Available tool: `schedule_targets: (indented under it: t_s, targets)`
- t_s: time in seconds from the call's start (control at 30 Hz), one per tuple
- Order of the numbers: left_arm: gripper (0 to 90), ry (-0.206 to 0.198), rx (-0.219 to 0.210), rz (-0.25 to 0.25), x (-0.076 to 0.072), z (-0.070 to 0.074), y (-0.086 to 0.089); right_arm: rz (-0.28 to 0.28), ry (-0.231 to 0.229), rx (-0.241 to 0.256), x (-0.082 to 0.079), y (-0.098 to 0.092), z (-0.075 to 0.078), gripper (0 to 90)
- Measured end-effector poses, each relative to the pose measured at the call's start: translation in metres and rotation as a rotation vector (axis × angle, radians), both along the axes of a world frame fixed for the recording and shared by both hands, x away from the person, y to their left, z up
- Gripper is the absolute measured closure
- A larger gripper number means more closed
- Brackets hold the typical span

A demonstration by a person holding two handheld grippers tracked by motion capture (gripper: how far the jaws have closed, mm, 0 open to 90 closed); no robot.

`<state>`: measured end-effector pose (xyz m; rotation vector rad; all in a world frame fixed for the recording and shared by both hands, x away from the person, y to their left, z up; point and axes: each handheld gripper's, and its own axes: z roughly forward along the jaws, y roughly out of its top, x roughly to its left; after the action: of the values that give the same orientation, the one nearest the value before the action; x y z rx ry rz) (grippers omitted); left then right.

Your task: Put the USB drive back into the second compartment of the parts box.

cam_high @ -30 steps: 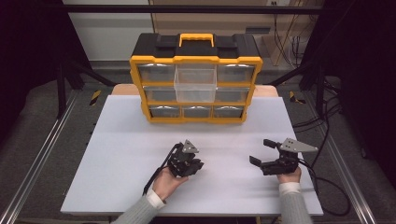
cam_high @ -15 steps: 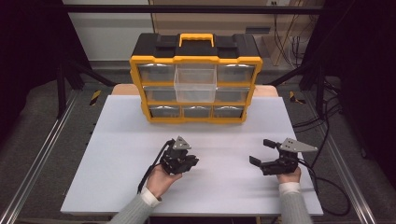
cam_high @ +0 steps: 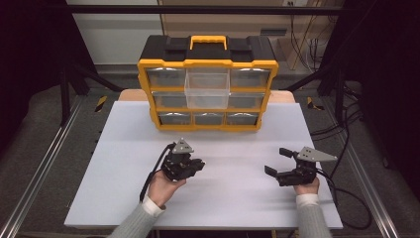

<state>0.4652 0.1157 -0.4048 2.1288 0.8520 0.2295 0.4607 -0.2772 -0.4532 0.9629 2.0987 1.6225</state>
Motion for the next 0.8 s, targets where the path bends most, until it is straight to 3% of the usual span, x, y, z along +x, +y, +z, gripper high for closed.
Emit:
schedule_targets:
  t_s: [0.8]
  targets:
    - [79.0,-0.075,-0.063,0.057,-0.002,0.041,0.038,-0.004,0.003,-0.002,0.0,0.0,0.0,2.2]
